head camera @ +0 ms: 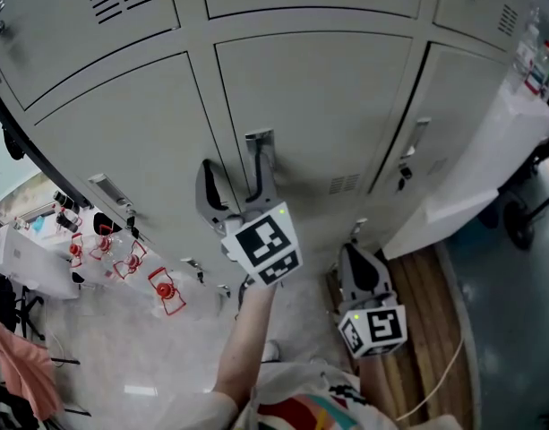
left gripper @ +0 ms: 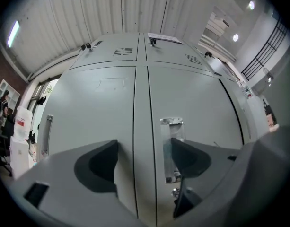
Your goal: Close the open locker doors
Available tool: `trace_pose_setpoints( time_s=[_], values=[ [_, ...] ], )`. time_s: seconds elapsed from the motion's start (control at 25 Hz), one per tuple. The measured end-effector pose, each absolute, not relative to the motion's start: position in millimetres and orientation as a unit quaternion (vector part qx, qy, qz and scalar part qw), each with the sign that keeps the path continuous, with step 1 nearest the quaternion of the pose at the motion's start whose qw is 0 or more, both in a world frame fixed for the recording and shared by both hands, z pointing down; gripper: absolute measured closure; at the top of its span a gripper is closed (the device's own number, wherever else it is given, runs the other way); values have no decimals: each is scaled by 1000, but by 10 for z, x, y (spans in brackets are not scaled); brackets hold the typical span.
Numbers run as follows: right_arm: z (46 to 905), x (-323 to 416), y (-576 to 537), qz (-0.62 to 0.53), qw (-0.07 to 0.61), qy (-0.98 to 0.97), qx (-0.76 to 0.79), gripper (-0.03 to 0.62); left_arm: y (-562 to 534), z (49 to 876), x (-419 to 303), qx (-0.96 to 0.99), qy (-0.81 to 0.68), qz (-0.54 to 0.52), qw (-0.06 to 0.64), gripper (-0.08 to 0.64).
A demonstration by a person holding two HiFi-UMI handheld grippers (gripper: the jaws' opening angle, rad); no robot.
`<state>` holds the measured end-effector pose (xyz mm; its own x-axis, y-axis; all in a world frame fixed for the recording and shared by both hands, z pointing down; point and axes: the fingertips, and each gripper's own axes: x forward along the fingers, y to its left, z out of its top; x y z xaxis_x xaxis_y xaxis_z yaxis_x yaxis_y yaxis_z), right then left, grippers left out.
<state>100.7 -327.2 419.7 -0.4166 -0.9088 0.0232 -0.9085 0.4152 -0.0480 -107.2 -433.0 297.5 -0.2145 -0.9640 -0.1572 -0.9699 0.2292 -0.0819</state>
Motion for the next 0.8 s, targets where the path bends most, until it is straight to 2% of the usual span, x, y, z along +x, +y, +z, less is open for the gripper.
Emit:
trace_pose_setpoints(
  time_s=[0.2, 0.8],
  values=[
    [4256, 1032, -3234, -35, 2, 837, -546, 588, -4347, 2993, -1061, -605, 788, 6, 110, 213],
    [4250, 1091, -3050, -37, 11, 835, -549, 588, -4313, 2986, -1038, -638, 768, 21, 62, 213]
  ],
)
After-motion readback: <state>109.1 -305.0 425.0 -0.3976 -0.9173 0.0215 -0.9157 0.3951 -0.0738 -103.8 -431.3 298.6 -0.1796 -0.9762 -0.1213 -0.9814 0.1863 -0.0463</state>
